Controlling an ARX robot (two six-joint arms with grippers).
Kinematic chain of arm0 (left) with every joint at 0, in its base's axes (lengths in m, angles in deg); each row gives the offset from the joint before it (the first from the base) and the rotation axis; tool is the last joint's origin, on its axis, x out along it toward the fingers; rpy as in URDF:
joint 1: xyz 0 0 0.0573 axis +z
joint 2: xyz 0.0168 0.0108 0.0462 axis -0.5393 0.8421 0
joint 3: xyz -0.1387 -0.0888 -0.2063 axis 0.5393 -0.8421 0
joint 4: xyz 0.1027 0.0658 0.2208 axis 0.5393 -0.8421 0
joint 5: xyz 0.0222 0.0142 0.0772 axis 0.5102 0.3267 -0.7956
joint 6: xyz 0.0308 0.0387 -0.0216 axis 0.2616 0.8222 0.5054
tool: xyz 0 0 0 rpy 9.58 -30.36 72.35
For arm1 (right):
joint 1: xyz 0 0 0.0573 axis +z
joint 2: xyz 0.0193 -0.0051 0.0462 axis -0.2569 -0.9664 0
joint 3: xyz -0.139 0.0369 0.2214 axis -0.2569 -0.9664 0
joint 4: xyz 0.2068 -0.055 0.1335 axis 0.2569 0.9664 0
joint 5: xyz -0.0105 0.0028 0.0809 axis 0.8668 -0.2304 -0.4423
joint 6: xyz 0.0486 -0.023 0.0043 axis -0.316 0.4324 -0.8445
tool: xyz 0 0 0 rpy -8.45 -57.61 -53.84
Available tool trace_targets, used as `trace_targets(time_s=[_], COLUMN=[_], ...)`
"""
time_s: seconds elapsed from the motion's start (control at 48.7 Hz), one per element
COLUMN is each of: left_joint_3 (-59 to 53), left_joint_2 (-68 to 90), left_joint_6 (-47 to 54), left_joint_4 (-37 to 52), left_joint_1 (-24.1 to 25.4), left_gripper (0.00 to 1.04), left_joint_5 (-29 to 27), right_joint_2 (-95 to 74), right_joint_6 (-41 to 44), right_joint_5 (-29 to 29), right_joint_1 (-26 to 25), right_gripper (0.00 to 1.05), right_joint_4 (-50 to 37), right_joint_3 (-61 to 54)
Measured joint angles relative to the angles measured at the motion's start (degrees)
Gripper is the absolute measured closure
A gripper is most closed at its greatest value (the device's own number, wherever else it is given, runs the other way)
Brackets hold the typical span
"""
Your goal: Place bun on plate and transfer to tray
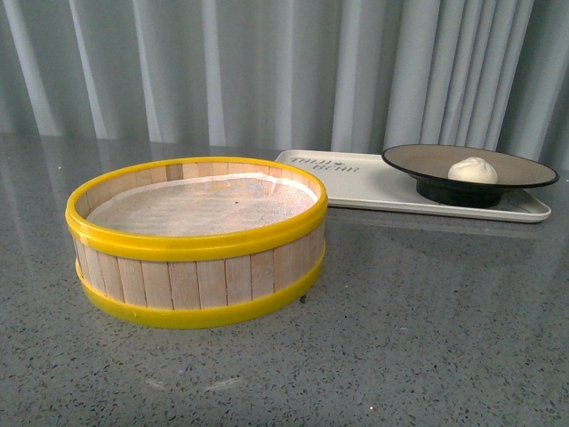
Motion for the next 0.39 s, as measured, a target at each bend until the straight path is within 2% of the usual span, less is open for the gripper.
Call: trace_targets(time_s=[0.39], left_joint_3=[0.00], left_joint_2=[0.00], left_joint_6=[0.00], left_joint_4=[0.00], left_joint_1=[0.00], left_gripper=[0.07], left_joint_5=[0.00], right_joint_2=[0.00], right_joint_6=[0.00], right_joint_5=[0.00], right_joint_1=[0.00], right_gripper=[0.08], right_joint_4=[0.00], right_joint_3=[0.00])
